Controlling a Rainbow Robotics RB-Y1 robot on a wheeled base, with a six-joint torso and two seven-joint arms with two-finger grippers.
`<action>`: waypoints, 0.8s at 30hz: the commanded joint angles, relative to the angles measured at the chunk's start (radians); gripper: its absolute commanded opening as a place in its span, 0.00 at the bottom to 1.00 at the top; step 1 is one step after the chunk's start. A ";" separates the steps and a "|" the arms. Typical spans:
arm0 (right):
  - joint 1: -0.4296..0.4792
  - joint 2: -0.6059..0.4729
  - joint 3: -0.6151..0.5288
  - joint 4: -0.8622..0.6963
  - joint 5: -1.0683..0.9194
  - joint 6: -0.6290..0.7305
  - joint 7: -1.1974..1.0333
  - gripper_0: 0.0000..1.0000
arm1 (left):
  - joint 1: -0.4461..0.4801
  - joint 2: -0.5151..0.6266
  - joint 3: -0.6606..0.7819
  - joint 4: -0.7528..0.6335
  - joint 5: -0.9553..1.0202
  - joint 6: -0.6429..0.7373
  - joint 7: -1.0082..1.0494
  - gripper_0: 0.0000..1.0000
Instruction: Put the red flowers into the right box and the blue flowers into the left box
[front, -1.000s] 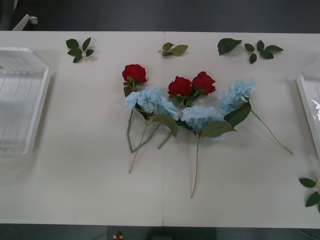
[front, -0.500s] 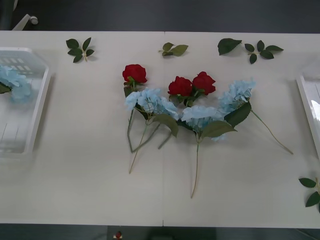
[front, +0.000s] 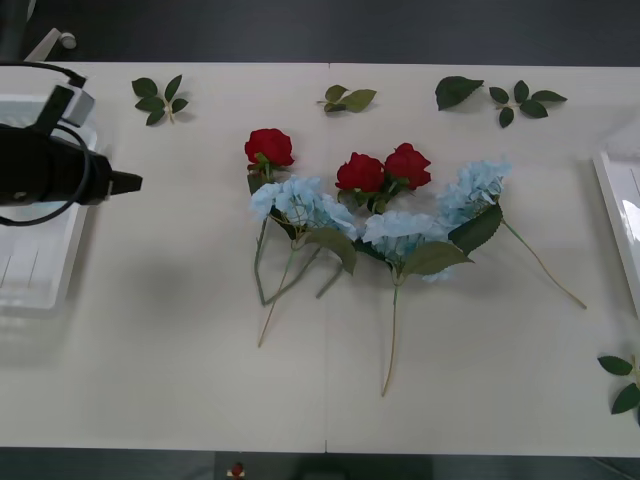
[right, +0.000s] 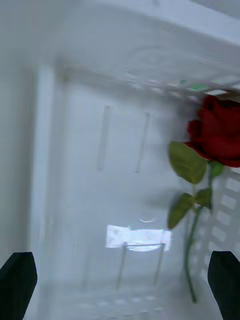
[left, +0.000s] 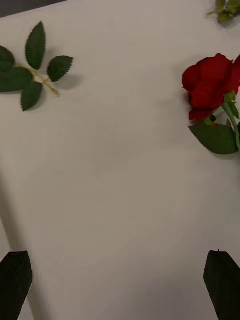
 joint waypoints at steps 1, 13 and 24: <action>0.036 -0.020 -0.114 -0.092 -0.068 0.023 -0.049 1.00 | -0.104 -0.102 -0.080 0.099 -0.019 -0.011 0.021 1.00; 0.330 -0.019 -0.315 -0.577 -0.117 0.045 -0.042 1.00 | -0.248 -0.399 -0.166 0.382 -0.250 -0.137 0.034 1.00; 0.501 0.062 -0.315 -0.781 -0.046 -0.038 -0.011 1.00 | -0.316 -0.553 -0.166 0.433 -0.401 -0.137 0.052 1.00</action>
